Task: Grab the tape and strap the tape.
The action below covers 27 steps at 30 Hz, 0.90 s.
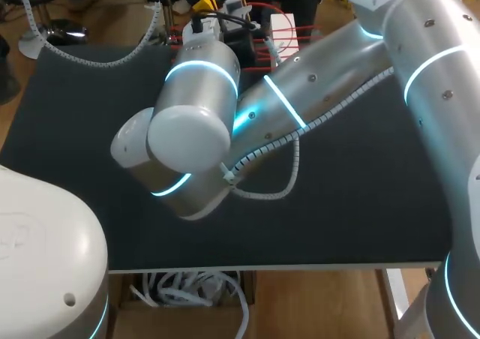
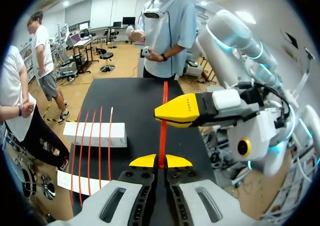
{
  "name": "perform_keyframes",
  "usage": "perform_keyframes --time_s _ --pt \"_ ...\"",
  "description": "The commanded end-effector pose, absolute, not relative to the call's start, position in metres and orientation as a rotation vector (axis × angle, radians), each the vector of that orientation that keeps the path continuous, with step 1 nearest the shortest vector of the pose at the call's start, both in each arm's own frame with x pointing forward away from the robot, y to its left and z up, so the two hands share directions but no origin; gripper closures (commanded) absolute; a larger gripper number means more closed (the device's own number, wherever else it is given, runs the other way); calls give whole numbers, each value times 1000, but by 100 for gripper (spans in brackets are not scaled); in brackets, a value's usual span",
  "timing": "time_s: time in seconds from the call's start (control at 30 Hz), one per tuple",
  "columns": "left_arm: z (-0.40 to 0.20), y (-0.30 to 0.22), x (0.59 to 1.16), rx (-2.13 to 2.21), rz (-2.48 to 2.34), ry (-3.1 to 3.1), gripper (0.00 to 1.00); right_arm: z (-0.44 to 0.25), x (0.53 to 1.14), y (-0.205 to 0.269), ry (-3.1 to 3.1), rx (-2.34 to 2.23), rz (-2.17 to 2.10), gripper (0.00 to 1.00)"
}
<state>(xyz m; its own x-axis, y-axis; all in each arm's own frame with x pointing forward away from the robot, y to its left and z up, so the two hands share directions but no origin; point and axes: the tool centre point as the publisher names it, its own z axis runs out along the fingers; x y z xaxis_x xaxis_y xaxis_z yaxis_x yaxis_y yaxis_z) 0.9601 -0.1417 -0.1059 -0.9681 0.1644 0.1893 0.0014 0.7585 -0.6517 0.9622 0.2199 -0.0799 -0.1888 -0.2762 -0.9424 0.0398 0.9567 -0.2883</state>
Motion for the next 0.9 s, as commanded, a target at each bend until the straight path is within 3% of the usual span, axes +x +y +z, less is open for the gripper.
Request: perform_keyframes --time_s 0.03,0.9 --pt "-105 -142 961 -130 1003 -2721 100 -79 963 226 1745 -182 -297 100" --pt "-105 -142 961 -130 1003 -2721 100 -88 965 249 1752 -191 -358 100"
